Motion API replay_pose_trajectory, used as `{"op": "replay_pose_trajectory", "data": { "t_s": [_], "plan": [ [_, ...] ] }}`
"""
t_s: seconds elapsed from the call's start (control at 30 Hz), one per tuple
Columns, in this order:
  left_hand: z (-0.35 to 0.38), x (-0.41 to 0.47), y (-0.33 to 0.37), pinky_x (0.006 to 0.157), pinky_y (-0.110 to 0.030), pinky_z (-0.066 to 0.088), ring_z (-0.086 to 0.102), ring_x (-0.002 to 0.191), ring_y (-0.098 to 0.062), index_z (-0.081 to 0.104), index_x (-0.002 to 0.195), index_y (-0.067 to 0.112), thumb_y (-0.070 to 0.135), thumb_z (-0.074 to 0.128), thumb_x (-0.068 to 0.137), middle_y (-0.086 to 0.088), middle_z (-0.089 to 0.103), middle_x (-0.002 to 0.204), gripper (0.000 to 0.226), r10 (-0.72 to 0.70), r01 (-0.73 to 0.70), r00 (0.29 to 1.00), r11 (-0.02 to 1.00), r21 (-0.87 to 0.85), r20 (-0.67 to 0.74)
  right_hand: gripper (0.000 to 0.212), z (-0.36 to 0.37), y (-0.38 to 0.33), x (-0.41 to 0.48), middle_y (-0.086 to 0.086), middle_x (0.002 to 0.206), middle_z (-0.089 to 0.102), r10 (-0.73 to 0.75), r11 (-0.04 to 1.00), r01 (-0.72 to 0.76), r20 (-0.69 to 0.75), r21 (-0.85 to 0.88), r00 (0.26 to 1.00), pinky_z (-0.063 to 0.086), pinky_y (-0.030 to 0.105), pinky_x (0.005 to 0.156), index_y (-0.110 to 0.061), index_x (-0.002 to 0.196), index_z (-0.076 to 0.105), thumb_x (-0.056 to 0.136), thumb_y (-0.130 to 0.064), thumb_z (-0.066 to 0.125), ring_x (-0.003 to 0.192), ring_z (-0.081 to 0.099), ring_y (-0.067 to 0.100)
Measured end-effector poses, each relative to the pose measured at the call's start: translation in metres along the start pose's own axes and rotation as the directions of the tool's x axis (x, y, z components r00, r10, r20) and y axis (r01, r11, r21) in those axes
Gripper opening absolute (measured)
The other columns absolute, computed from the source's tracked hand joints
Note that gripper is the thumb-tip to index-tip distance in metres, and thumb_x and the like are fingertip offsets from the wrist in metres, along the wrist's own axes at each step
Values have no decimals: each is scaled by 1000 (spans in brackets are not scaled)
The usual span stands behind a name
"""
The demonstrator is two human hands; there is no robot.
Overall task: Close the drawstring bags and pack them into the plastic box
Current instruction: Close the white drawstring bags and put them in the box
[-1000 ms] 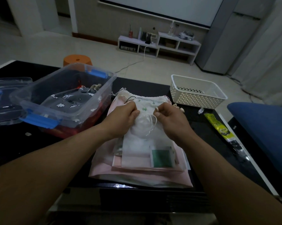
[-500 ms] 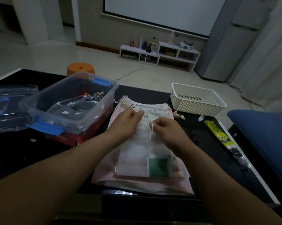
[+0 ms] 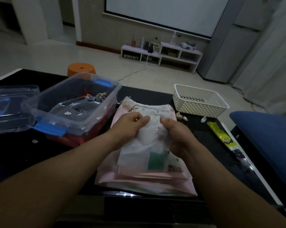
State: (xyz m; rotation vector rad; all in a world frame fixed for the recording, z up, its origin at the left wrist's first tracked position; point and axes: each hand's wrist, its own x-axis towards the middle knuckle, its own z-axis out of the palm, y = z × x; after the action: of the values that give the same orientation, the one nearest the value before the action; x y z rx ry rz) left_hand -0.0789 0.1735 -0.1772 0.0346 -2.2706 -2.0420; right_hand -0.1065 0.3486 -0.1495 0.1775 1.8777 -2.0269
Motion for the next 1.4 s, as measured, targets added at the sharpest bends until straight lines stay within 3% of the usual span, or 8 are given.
{"op": "replay_pose_trajectory", "data": {
  "t_s": [0.1,0.4,0.57,0.83,0.93,1.1,1.23,1.4],
  "plan": [
    [-2,-3,3,55,-25,40,49,64,-19,59,85,11,49,60,102,-10,55,75,42,-97,98,995,995,-34,18,28,-1,-1,3,18,99,78,-50,998,47,-87,-42,995,62,42,73,-3,112,72,108,-25,55,79,74,28],
    [-4,-24,17,76,-35,54,66,81,-24,73,86,13,37,56,106,-15,72,96,36,-55,56,997,998,10,-61,21,-1,-1,4,19,104,78,-28,999,23,-241,-26,970,56,60,99,-9,98,80,101,-20,62,105,73,37],
    [-25,-37,66,63,-25,46,59,69,-12,67,86,19,44,47,108,1,63,77,38,132,-107,990,943,316,-58,32,7,-7,-4,7,99,74,-68,998,64,-202,-28,977,58,37,81,-15,110,72,104,-43,58,95,68,24],
    [-141,-32,118,71,-40,64,75,88,-30,71,113,11,36,52,108,-14,76,103,32,106,-148,950,981,-127,-294,46,38,-8,-13,8,74,66,-130,985,123,-52,-123,990,43,32,63,-4,113,68,112,-41,41,64,56,19],
    [-189,-15,103,73,-32,60,73,100,-31,70,120,13,40,54,107,-7,75,105,34,66,6,914,984,175,-400,46,49,-5,-8,8,74,68,-143,978,133,-49,-161,988,46,32,62,-5,110,70,111,-41,42,62,58,19],
    [-206,-5,76,83,-38,51,62,102,-19,59,120,30,48,63,99,-1,62,118,28,230,147,901,635,759,-367,45,56,-4,3,10,77,69,-177,965,164,-44,-204,983,47,35,65,-5,108,71,111,-40,42,66,60,21],
    [-184,-9,65,94,-32,44,59,111,-16,56,141,37,53,62,98,5,61,133,46,-212,65,977,444,894,34,45,57,-3,8,10,78,69,-180,955,166,-33,-247,983,47,37,65,-6,107,71,111,-41,42,67,60,23],
    [-176,-5,64,114,-32,34,46,142,-23,47,153,41,47,56,101,2,45,160,53,-449,110,893,254,961,16,45,53,2,16,7,75,69,-151,952,136,-33,-275,988,46,33,61,-7,108,70,111,-42,42,63,60,20]
  ]
}}
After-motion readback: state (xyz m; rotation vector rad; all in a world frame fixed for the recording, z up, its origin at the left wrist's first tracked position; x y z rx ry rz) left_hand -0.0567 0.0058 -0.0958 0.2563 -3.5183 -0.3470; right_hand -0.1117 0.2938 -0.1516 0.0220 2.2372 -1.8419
